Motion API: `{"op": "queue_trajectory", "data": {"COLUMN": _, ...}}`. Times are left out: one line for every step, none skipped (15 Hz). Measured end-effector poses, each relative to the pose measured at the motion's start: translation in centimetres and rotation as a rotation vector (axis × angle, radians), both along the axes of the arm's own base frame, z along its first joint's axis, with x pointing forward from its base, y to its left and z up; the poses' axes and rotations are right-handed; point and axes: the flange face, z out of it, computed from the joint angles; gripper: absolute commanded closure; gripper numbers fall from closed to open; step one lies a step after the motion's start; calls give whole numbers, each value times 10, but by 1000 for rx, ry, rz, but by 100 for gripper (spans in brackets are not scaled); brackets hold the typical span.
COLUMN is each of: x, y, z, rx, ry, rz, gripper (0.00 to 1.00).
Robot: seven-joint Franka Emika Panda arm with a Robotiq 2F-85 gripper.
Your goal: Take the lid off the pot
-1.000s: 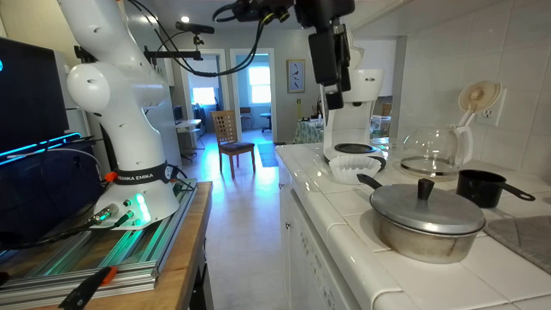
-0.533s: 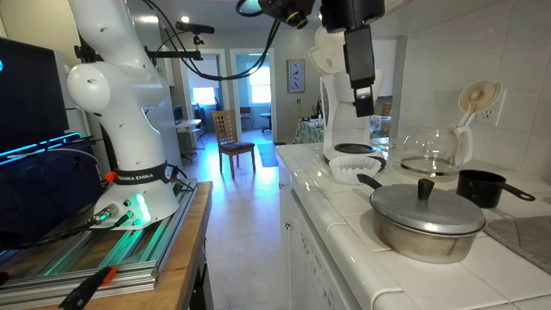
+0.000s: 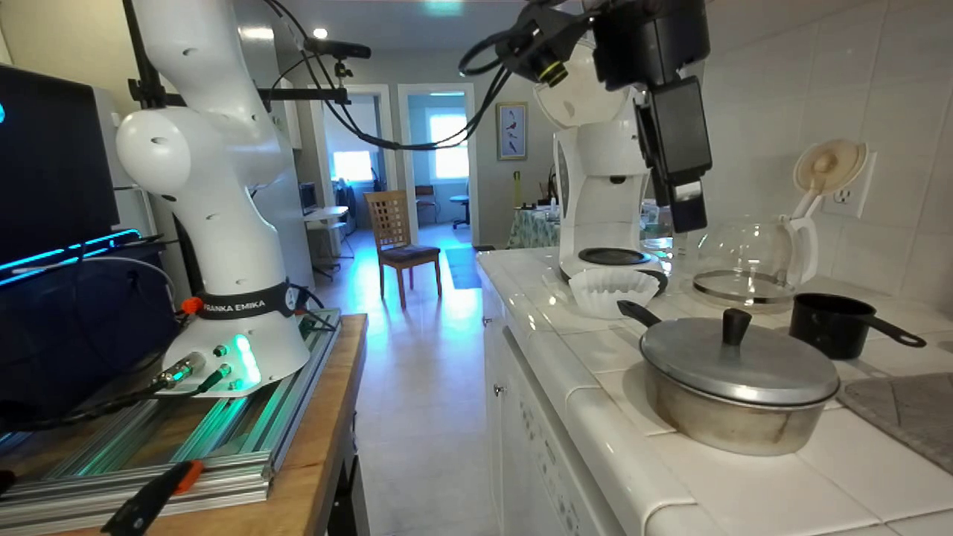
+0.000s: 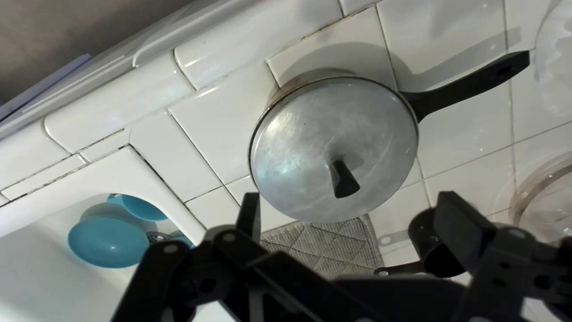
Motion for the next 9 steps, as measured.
{"op": "queue_trajectory", "data": {"x": 2, "y": 0, "z": -4, "rx": -1, "ry": -1, "rz": 1, "gripper": 0}}
{"op": "queue_trajectory", "data": {"x": 5, "y": 0, "z": -8, "rx": 0, "ry": -4, "rz": -2, "gripper": 0}}
{"op": "queue_trajectory", "data": {"x": 7, "y": 0, "z": -11, "rx": 0, "ry": -6, "rz": -4, "gripper": 0}}
{"op": "queue_trajectory", "data": {"x": 10, "y": 0, "z": -13, "rx": 0, "ry": -10, "rz": -8, "gripper": 0}}
{"op": "queue_trajectory", "data": {"x": 12, "y": 0, "z": -15, "rx": -1, "ry": -16, "rz": -12, "gripper": 0}}
{"op": "queue_trajectory", "data": {"x": 14, "y": -1, "z": -17, "rx": -3, "ry": -23, "rz": -24, "gripper": 0}}
{"op": "queue_trajectory", "data": {"x": 15, "y": -1, "z": -17, "rx": -5, "ry": -26, "rz": -33, "gripper": 0}}
{"op": "queue_trajectory", "data": {"x": 16, "y": -2, "z": -17, "rx": -6, "ry": -28, "rz": -36, "gripper": 0}}
{"op": "queue_trajectory", "data": {"x": 16, "y": -2, "z": -17, "rx": -6, "ry": -29, "rz": -38, "gripper": 0}}
